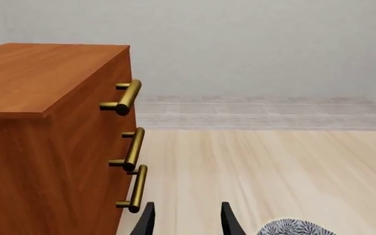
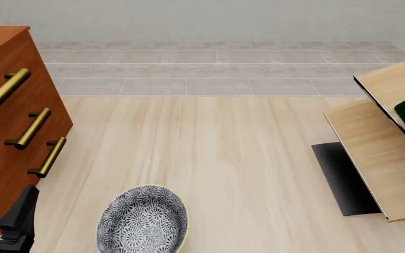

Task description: Put the wine bottle on the wine rack.

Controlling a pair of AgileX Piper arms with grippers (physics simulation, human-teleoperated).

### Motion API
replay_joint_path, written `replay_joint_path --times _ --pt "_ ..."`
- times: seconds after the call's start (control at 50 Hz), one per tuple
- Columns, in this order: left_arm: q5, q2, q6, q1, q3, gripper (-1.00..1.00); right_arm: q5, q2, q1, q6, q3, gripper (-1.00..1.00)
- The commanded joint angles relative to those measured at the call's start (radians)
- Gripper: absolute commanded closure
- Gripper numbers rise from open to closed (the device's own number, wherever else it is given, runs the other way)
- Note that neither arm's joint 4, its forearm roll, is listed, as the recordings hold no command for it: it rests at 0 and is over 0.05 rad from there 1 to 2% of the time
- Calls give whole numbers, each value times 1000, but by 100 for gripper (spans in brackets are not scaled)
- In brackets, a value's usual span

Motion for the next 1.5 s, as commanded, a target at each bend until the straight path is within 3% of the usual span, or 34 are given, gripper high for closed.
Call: replay_joint_path --times 0.02,0.92,1.5 --pt "3 0 -3 4 0 -100 5 44 -23 12 20 100" --pt "6 0 8 7 0 -100 -93 107 -23 35 98 100" --pt "9 0 8 13 0 -100 -107 108 -39 46 99 100"
